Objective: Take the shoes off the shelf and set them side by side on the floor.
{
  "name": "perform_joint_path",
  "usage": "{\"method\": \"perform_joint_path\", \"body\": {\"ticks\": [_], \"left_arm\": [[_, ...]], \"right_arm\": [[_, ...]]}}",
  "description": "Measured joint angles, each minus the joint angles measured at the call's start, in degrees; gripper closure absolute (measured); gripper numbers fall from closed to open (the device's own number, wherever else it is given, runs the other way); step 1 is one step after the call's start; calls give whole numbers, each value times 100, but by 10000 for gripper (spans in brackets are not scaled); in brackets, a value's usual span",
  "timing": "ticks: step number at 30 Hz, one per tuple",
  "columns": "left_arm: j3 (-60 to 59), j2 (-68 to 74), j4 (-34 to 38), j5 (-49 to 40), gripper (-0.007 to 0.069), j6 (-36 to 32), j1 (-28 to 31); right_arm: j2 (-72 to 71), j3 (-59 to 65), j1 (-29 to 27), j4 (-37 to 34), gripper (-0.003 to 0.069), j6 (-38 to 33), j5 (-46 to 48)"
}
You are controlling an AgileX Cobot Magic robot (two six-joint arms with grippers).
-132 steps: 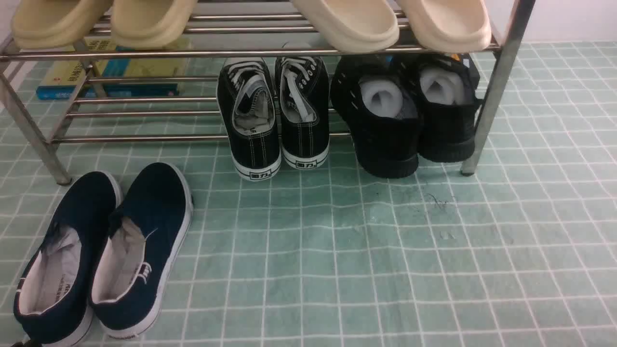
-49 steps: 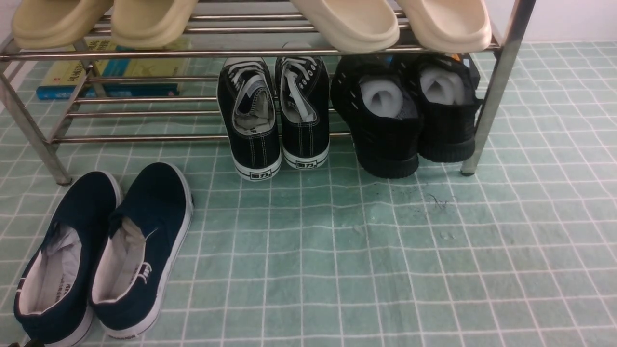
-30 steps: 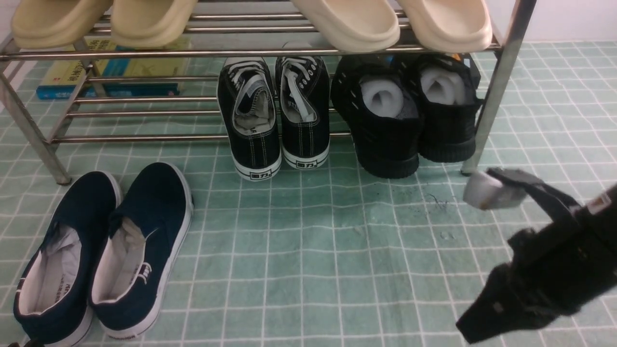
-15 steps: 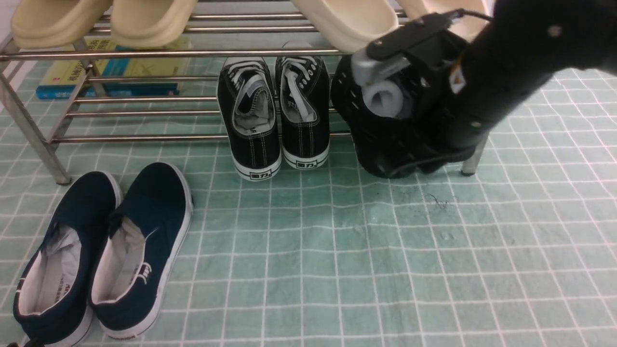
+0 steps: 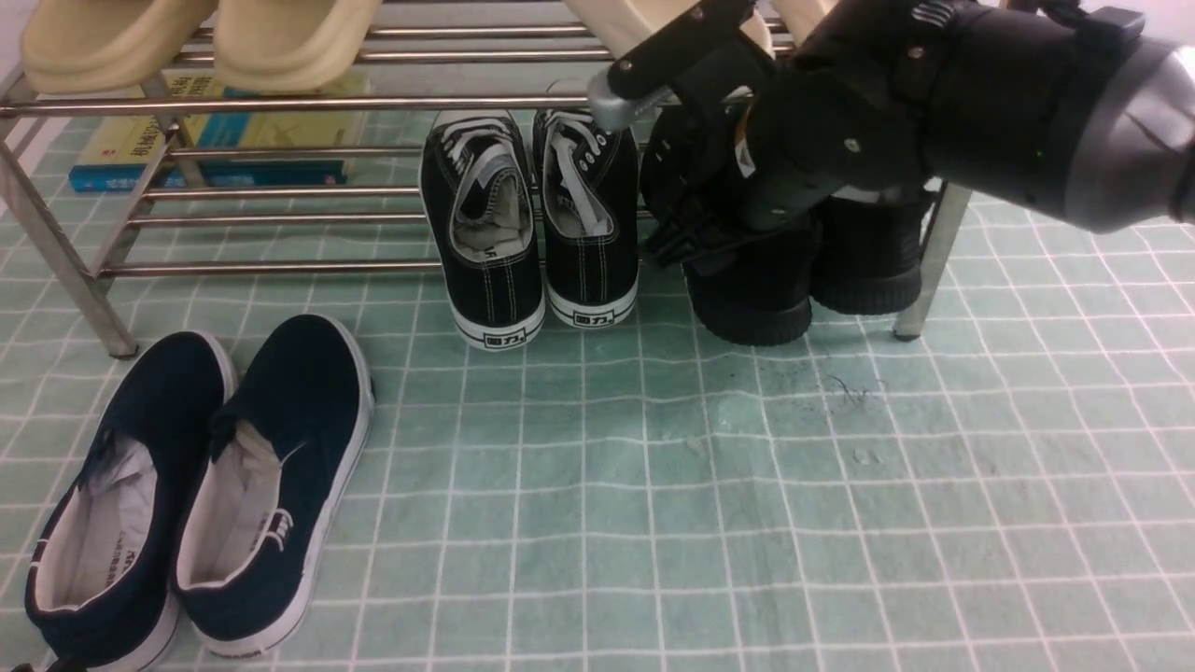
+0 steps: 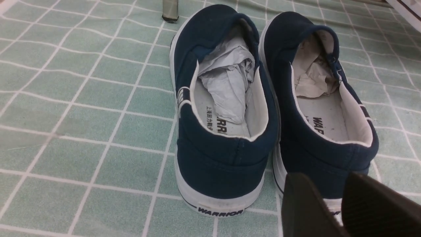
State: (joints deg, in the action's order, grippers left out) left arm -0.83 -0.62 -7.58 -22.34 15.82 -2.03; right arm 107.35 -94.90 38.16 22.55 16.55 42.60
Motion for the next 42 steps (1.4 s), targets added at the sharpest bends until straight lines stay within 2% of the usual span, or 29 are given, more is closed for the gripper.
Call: {"method": "perform_joint_path", "body": {"ticks": [4, 7, 18, 22, 24, 25, 27, 28, 29, 30, 33, 38, 40, 42], "left_arm": [[0, 0, -118, 0, 400, 0, 0], [0, 0, -137, 0, 396, 0, 0], [0, 0, -155, 0, 391, 0, 0], [0, 0, -155, 0, 388, 0, 0], [0, 0, -155, 0, 385, 0, 0], [0, 0, -155, 0, 384, 0, 0], [0, 0, -155, 0, 384, 0, 0], [0, 0, -155, 0, 384, 0, 0], [0, 0, -161, 0, 384, 0, 0], [0, 0, -161, 0, 384, 0, 0], [0, 0, -161, 0, 384, 0, 0], [0, 0, -161, 0, 384, 0, 0], [0, 0, -161, 0, 384, 0, 0], [0, 0, -161, 0, 384, 0, 0]], "right_arm": [[89, -12, 0, 309, 190, 728, -76], [189, -12, 0, 348, 190, 970, -81], [549, -28, 0, 407, 190, 1041, -101], [566, -28, 0, 407, 221, 1041, -96], [566, -28, 0, 419, 277, 1041, -52], [566, -28, 0, 422, 282, 1041, -52], [597, -28, 0, 426, 379, 1041, 54], [603, -28, 0, 426, 389, 1041, 73], [618, -28, 0, 426, 436, 1035, 116], [645, -28, 0, 426, 527, 1035, 180], [649, -30, 0, 426, 640, 1035, 295], [480, -30, 0, 100, 652, 767, 718], [152, -30, 0, -461, 652, 370, 1199], [3, -30, 0, -680, 652, 211, 1385]]}}
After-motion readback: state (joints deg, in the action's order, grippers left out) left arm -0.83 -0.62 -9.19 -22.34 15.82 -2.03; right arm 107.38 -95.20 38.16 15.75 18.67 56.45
